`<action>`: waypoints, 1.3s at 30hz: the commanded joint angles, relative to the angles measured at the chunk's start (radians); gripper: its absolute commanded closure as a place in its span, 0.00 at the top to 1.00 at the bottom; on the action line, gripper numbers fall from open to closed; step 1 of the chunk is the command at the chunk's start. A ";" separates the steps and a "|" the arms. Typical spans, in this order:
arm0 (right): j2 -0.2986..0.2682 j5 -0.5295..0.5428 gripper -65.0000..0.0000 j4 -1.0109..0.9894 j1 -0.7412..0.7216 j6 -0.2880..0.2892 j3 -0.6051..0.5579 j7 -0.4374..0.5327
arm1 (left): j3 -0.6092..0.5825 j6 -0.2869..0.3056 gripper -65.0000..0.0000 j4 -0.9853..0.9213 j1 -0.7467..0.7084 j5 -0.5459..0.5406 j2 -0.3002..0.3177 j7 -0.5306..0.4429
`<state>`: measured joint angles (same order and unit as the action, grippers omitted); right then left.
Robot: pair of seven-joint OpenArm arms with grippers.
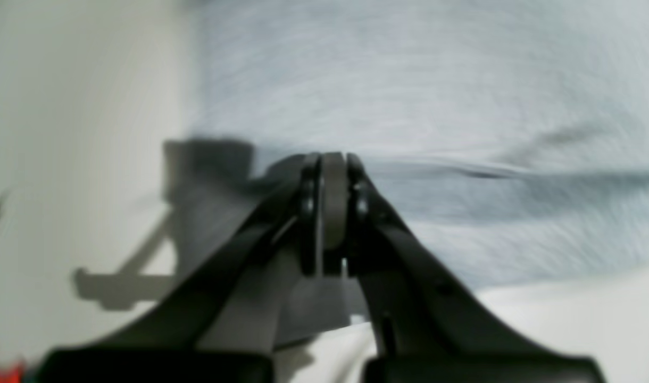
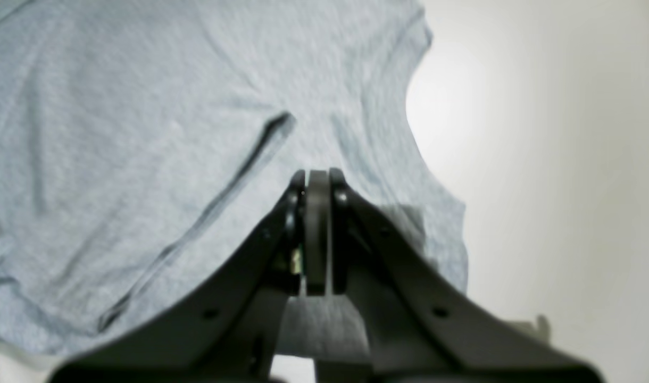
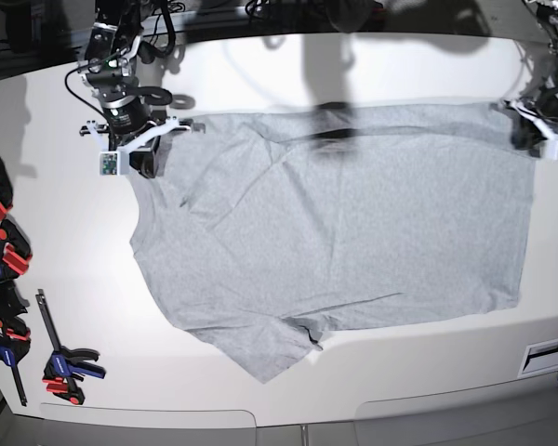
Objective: Fold the T-shirt properly
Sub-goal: 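Grasp the shoulder corners of the grey shirt with both grippers, then pull the shoulder edge taut with both grippers and release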
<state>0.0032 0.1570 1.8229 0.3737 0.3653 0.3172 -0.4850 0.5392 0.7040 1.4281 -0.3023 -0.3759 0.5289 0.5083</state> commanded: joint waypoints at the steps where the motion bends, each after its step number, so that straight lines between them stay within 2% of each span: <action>1: -0.003 0.006 0.00 0.002 -0.007 0.001 0.003 0.025 | -0.011 -0.011 0.00 0.024 0.003 0.003 0.023 -0.021; 4: -0.005 0.006 0.00 -0.036 -0.007 0.001 0.003 0.025 | -0.055 -0.103 0.00 0.026 0.003 0.008 0.023 -0.035; 9: -0.014 0.006 0.00 -0.092 -0.007 0.023 0.001 0.026 | -0.060 -0.129 0.00 0.006 0.003 0.008 0.020 -0.009; 14: -0.030 -0.001 0.00 -0.174 -0.007 0.021 0.002 0.024 | -0.063 -0.129 0.00 -0.120 0.003 0.000 0.018 -0.008; 20: -0.044 0.006 0.00 -0.243 0.008 0.038 0.002 0.005 | -0.063 -0.128 0.00 -0.262 0.001 -0.069 0.020 -0.005; 23: -0.059 0.041 0.00 -0.243 0.042 0.061 0.004 -0.002 | -0.063 -0.127 0.00 -0.253 -0.021 -0.118 0.021 0.017; 28: -0.092 0.113 0.00 -0.224 0.130 0.066 0.006 0.008 | -0.061 -0.125 0.00 -0.177 -0.109 -0.124 0.020 0.022; 36: -0.092 0.113 0.00 -0.137 0.250 0.108 0.082 0.013 | -0.061 -0.125 0.00 -0.053 -0.288 -0.175 0.019 0.022; 39: -0.092 0.156 0.00 -0.116 0.290 0.110 0.126 0.012 | -0.061 -0.126 0.00 -0.052 -0.323 -0.175 0.017 0.022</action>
<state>-0.0834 0.3397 1.7020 0.6491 0.4873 0.4377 -0.4389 0.4782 0.5838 1.3796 -0.6064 -0.5915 0.5377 0.4671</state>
